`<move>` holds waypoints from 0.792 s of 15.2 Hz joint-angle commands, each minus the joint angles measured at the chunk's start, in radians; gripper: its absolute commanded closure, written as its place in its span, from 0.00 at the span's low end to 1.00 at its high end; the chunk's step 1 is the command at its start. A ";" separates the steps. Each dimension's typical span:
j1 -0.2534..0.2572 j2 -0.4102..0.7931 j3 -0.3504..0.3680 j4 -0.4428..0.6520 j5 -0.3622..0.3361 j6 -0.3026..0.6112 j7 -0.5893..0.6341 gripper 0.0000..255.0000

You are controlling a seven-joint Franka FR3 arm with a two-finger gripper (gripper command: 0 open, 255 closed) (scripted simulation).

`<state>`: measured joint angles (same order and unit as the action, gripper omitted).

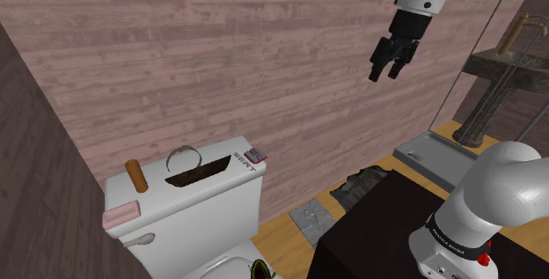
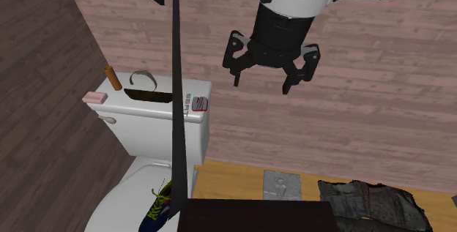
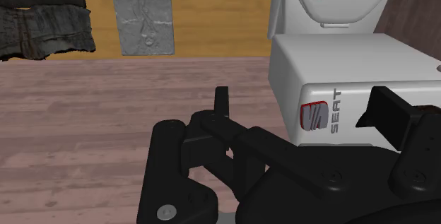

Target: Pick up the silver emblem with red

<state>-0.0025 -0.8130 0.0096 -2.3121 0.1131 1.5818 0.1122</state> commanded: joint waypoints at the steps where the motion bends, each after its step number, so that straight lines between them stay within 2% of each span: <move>1: 0.000 0.000 0.000 0.000 0.000 0.000 0.000 0.00; 12: 0.014 0.304 0.135 -0.020 0.029 0.312 0.119 0.00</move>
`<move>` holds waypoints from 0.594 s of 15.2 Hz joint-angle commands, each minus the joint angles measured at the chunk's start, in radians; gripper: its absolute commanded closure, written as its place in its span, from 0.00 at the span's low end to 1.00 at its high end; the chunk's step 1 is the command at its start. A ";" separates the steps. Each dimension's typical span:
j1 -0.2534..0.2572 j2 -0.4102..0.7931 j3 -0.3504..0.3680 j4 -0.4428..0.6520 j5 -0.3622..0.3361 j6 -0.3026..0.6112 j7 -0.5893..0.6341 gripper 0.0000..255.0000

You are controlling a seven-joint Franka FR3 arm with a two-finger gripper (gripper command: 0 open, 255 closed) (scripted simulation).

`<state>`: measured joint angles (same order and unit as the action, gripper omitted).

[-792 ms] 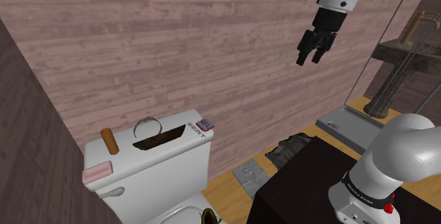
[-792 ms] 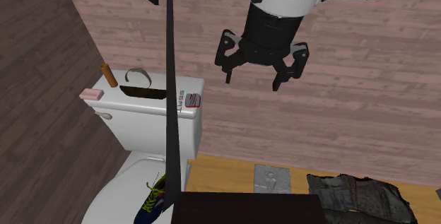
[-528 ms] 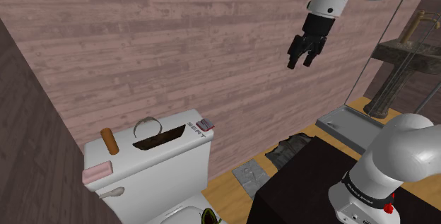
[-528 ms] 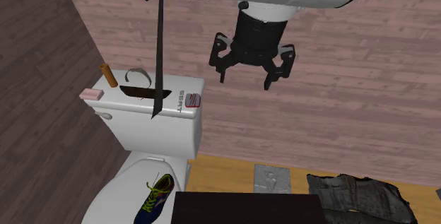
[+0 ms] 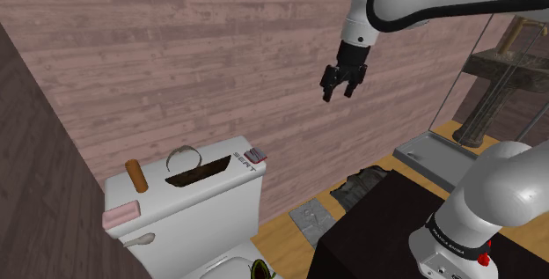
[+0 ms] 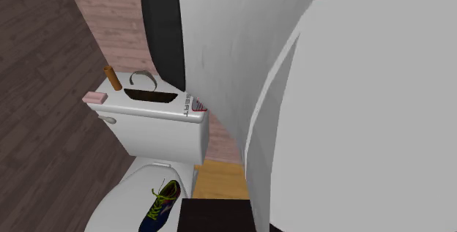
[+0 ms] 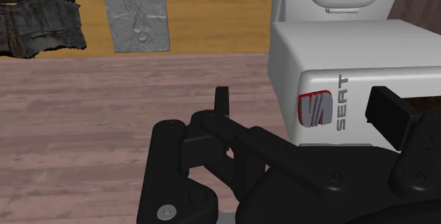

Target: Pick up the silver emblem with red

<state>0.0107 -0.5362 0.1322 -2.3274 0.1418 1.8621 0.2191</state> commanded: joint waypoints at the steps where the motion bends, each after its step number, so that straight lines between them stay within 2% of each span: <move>1: 0.001 0.061 0.023 0.002 -0.001 0.057 0.024 0.00; 9: 0.000 0.353 0.104 0.101 -0.050 0.234 0.134 0.00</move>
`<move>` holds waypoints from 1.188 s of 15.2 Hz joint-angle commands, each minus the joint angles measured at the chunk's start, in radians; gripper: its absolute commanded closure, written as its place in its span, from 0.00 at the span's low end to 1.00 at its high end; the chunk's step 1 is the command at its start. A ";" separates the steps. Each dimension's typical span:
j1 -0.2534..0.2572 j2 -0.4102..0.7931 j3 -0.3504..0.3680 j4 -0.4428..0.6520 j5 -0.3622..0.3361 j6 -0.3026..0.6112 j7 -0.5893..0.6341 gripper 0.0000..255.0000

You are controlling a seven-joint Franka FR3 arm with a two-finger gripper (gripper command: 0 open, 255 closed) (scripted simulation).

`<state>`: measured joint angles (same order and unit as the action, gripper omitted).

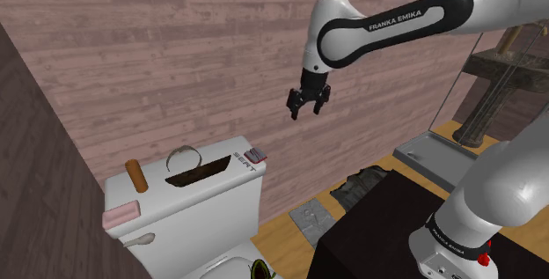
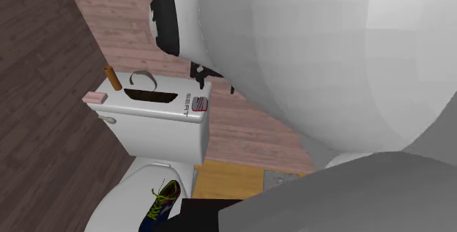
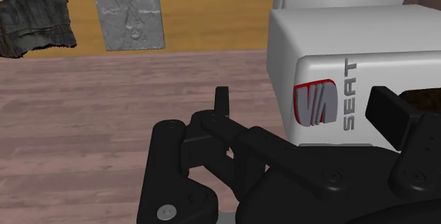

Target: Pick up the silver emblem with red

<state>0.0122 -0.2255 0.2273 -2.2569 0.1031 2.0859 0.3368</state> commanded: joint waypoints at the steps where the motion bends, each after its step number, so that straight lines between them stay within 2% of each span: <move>1: -0.001 0.081 0.016 0.049 -0.022 0.028 0.032 0.00; 9: 0.027 0.401 0.045 0.242 -0.142 0.123 0.168 0.00; 18: 0.109 0.771 0.009 0.570 -0.258 0.126 0.279 0.00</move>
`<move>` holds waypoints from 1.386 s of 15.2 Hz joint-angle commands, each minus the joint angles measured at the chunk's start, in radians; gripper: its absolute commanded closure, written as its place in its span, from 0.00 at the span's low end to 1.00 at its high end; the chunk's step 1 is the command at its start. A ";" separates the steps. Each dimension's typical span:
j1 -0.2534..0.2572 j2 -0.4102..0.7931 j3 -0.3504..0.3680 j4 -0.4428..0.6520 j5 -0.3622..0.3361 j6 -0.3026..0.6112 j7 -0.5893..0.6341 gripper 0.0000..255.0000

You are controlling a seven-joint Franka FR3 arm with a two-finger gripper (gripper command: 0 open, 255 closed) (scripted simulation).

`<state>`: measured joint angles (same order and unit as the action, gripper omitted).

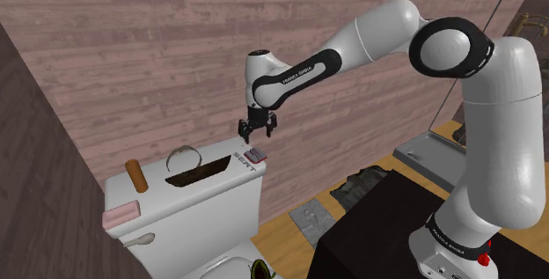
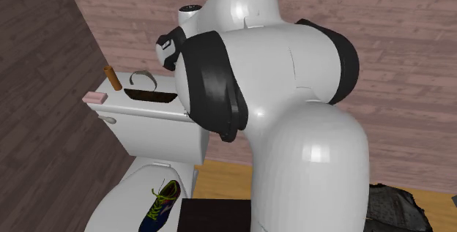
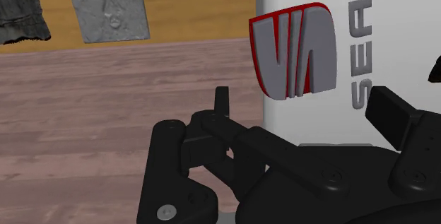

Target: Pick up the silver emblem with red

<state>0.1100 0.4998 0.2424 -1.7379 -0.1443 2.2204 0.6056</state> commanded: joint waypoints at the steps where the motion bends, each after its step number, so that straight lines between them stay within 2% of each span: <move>1: 0.022 0.089 -0.011 0.096 -0.019 -0.015 0.018 0.00; 3: 0.036 0.144 -0.019 0.158 -0.029 -0.025 0.026 0.00; 12: 0.043 0.205 -0.030 0.151 -0.043 0.042 0.035 0.00; 13: 0.043 0.206 -0.030 0.151 -0.043 0.042 0.035 1.00; 21: 0.044 0.207 -0.030 0.152 -0.043 0.043 0.036 1.00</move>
<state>0.1541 0.7048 0.2128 -1.5856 -0.1875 2.2641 0.6415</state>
